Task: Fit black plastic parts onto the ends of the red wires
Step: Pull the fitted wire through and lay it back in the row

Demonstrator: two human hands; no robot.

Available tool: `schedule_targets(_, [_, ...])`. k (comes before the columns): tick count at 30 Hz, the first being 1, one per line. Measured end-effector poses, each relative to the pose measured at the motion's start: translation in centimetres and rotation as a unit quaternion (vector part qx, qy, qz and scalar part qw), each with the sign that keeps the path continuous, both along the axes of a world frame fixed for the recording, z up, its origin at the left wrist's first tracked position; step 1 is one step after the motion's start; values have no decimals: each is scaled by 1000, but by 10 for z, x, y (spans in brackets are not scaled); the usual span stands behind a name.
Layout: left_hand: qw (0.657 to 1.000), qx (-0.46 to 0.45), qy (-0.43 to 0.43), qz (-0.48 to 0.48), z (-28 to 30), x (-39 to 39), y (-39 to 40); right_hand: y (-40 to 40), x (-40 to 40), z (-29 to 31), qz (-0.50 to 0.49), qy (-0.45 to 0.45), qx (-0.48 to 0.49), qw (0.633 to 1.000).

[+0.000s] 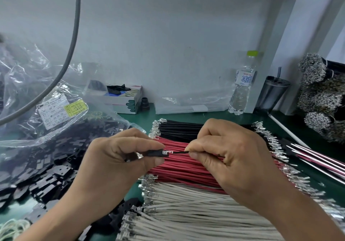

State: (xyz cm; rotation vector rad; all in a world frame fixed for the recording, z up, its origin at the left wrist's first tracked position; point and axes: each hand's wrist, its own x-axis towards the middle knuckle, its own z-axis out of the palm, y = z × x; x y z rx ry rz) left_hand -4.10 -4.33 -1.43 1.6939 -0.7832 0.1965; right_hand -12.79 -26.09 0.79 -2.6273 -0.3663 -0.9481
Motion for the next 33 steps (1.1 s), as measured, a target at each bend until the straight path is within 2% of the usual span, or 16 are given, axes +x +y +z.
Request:
schedule_targets(3, [1000,14,11,-10,-1,1,1,3,2,-6,-5,-6,-18,1000])
schedule_targets(7, [996,13,69,-59,0,2,3,3,5,-8,0,-17,4,1000])
schedule_targets(11, [998,44,28,-38,0,-2,-1,11,6,-11,5,-9,-6,1000])
schedule_targets(16, [999,-1,47,-22,-3,-3,-4,12,10,-15,-10,-12,24,1000])
schedule_targets(20, [1000,2,25,-3,-3,-3,-2,23,12,-20,0,-37,17,999])
schedule_targets(26, [998,56,-6,16,-3,-5,-4,18,13,-19,-27,-53,-32,998])
schedule_targets(31, [995,-49,76,37,-4,0,-5,14,10,-15,-75,-172,-42,981])
schedule_targets(33, [990,-79,102,54,-2,4,-1,18,11,-22,-64,-119,-59,989])
